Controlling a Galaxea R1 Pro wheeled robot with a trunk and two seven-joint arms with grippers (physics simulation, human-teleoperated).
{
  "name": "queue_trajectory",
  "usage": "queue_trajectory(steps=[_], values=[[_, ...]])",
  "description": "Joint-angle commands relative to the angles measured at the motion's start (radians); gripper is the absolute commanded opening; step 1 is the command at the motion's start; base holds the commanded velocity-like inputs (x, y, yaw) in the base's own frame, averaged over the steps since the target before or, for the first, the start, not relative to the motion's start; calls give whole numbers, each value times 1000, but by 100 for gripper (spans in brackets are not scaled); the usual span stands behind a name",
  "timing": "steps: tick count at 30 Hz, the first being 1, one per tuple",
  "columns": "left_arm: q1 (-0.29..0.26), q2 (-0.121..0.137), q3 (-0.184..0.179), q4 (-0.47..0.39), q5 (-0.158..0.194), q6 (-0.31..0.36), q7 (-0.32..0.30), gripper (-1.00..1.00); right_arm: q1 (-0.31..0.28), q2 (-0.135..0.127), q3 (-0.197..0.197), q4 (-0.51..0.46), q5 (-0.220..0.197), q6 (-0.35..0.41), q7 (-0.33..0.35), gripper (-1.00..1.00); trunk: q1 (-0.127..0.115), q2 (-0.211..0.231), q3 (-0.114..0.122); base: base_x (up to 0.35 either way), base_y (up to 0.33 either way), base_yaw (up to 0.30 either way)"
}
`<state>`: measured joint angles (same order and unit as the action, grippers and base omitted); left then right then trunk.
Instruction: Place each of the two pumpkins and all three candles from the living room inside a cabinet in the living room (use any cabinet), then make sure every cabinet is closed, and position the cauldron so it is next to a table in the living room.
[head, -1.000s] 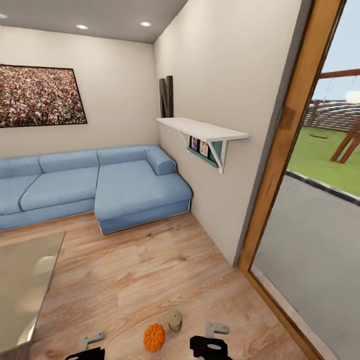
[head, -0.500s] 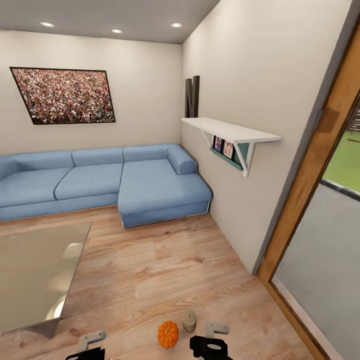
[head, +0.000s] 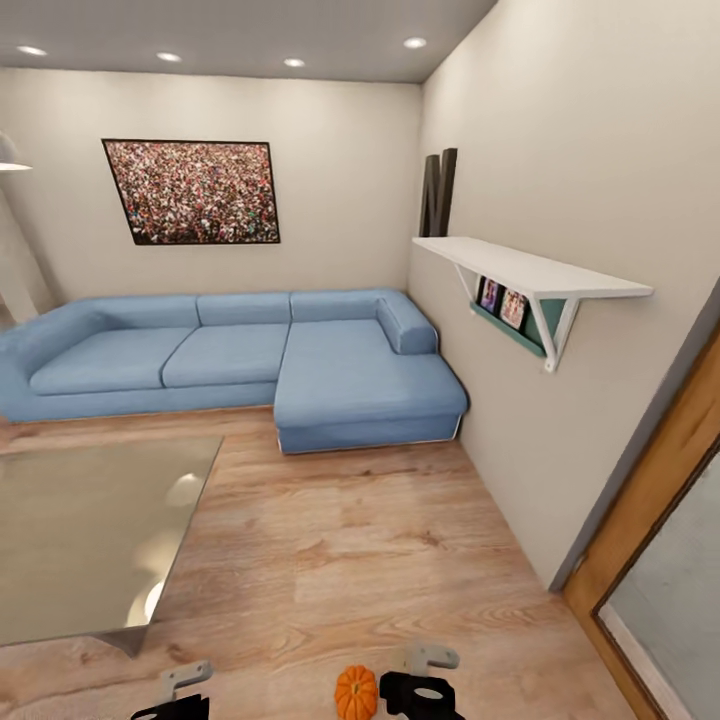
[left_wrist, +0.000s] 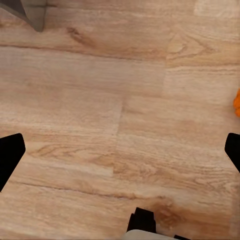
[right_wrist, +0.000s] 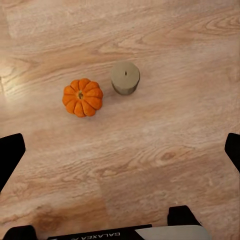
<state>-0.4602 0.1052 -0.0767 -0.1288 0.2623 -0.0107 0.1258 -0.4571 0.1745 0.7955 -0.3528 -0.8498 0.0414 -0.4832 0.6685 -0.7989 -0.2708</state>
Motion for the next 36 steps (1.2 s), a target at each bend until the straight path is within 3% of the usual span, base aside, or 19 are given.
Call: queue_trajectory(steps=[1, 13, 36], values=[[0, 0, 0, 0, 0, 0, 0, 100, 0, 0, 0, 0, 0, 0, 0, 100, 0, 0, 0, 290, -149, 292], [0, -1, 0, 0, 0, 0, 0, 100, 0, 0, 0, -3, 0, -2, 2, 100, 0, 0, -2, 234, -53, 86], [0, 0, 0, 0, 0, 1, 0, 100, 0, 0, -1, -3, 0, -8, 3, 100, 0, 0, -2, 48, 46, 0]])
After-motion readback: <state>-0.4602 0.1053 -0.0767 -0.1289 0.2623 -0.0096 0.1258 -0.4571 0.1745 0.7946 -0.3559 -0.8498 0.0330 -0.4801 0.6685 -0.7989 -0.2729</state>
